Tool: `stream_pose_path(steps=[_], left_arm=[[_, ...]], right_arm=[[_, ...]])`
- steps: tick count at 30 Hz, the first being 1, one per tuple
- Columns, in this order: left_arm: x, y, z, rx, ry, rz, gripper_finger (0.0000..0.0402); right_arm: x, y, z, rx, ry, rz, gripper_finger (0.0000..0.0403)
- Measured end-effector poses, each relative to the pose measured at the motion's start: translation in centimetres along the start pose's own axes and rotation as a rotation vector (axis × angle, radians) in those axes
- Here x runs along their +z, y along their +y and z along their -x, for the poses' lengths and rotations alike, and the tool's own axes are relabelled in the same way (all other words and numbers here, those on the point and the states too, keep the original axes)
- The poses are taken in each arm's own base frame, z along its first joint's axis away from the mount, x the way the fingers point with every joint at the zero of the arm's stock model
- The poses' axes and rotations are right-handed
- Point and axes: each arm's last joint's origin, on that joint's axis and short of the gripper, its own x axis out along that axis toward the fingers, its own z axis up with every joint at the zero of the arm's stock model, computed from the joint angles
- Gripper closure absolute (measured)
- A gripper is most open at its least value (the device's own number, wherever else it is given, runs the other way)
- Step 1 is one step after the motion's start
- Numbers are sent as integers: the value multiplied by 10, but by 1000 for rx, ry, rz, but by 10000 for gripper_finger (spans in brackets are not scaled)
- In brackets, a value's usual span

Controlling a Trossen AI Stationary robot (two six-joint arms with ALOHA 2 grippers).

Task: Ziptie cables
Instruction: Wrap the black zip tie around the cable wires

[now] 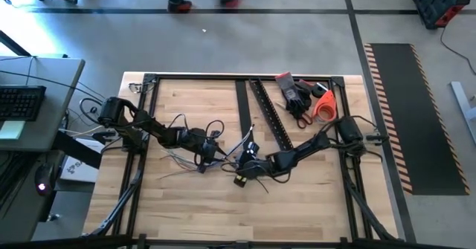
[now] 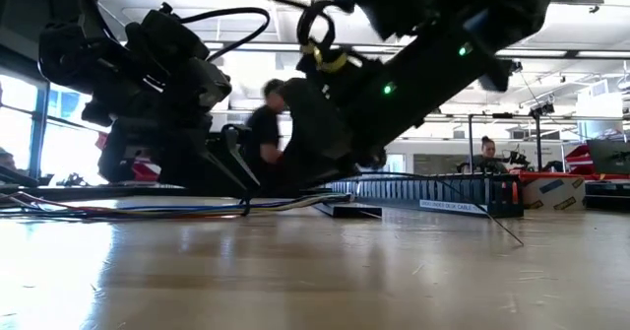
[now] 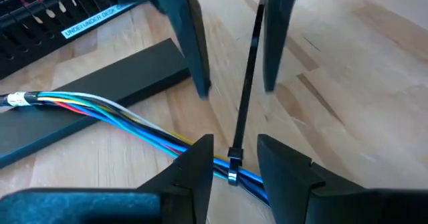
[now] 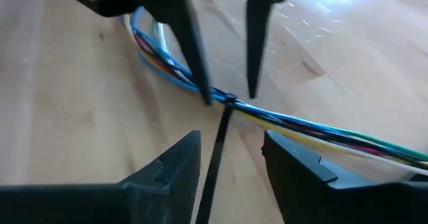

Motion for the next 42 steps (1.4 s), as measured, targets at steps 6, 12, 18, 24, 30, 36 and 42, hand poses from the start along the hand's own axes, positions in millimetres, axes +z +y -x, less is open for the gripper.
stream_pose_path(steps=[6, 12, 18, 24, 30, 36, 42], left_arm=[[-1, 0, 0, -2, 7, 0, 312], [-1, 0, 0, -2, 7, -36, 312], [-1, 0, 0, -2, 8, -52, 312], [-1, 0, 0, -1, 8, -52, 312], [-3, 4, 1, -7, 12, -12, 313], [-4, 6, 2, -74, -7, 43, 313], [-3, 5, 2, -112, -25, 66, 313]], right_arm=[[0, -3, -4, -2, -4, 4, 294], [-2, -3, -4, 35, 22, 29, 365], [-1, -2, -4, 23, 12, 39, 397], [-1, -2, -4, 22, 13, 41, 402], [-1, -2, -4, 20, 12, 45, 403], [-4, 4, 0, -16, -15, 145, 403], [-6, 17, 9, -65, -77, 312, 403]])
